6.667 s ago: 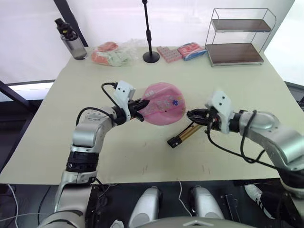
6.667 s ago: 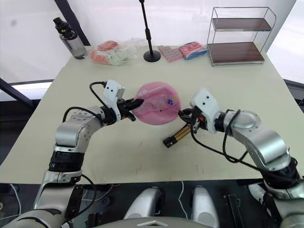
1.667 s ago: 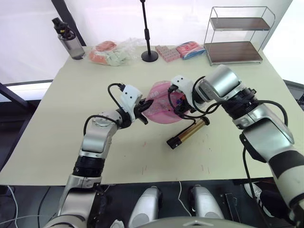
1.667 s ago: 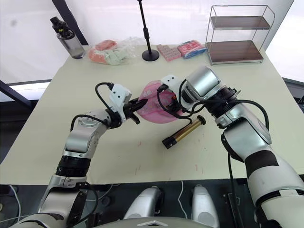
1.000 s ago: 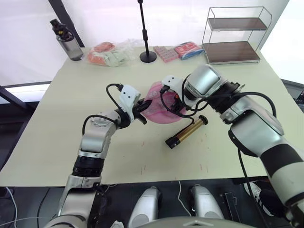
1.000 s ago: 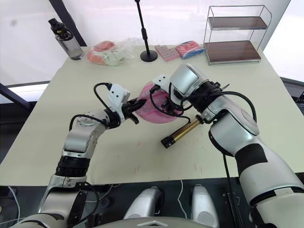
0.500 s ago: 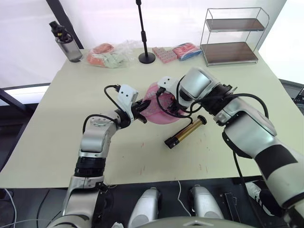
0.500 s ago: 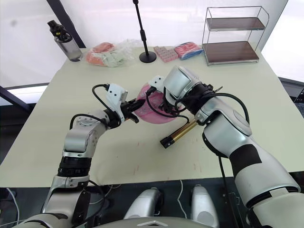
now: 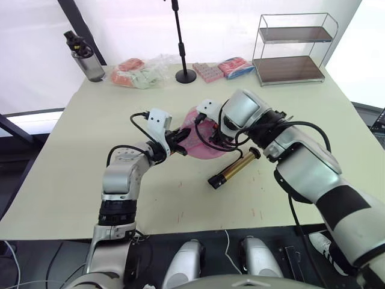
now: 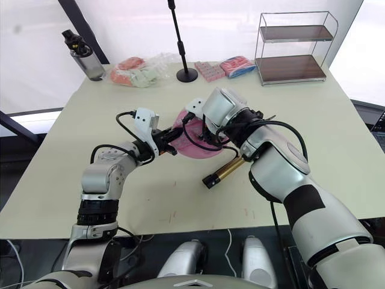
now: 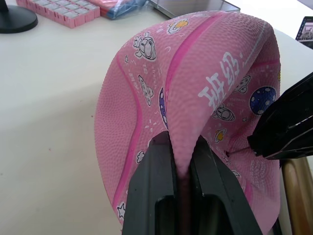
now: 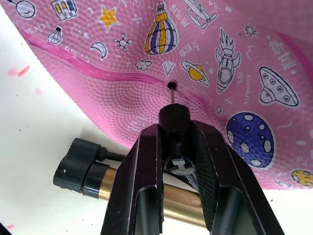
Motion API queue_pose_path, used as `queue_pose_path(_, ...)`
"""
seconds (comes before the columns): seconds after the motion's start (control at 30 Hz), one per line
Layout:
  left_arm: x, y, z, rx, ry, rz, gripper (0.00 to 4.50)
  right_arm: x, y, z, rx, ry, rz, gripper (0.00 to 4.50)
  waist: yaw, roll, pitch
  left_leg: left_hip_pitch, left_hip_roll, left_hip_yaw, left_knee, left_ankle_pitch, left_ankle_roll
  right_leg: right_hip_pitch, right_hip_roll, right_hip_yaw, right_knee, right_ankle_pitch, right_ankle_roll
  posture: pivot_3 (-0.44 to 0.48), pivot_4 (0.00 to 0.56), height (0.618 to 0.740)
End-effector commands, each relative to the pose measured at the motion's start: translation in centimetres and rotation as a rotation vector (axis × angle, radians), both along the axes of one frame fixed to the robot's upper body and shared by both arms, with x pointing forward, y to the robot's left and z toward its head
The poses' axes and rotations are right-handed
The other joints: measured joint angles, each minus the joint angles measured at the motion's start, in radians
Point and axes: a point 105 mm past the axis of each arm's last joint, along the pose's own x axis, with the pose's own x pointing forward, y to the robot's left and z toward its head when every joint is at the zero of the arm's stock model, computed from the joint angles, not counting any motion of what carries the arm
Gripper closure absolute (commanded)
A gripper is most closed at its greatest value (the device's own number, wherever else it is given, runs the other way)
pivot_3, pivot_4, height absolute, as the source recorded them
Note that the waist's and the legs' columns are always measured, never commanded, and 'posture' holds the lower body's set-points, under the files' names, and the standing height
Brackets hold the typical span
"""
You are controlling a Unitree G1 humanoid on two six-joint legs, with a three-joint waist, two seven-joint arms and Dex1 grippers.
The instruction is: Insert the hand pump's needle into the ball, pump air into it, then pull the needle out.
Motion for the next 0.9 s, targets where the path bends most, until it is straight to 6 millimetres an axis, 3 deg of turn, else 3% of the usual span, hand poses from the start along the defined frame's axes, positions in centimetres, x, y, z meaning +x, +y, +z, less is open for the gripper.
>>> queue_pose_path(0.03,-1.6,-3.7,-3.4,-0.057,0.169,-0.142,4.48,-1.5,3.4,-0.2,0.093,0.025,0.115,4.14,0.000,0.000,-0.001,0.001,0.000,0.000,0.000,0.000,0.000,0.001,0.000,0.000,0.000,0.000,0.000,0.000,0.150,0.740)
queue_pose_path(0.9,-2.3,-3.9,-4.5,-0.105,0.256,-0.156,4.48,-0.7,4.6,-2.6,0.117,0.006,0.072,4.14,-0.022,0.003,-0.030,0.010,0.002,0.000,-0.005,-0.001,0.000,0.007,0.001,0.000,0.000,-0.002,-0.003,0.000,0.150,0.740)
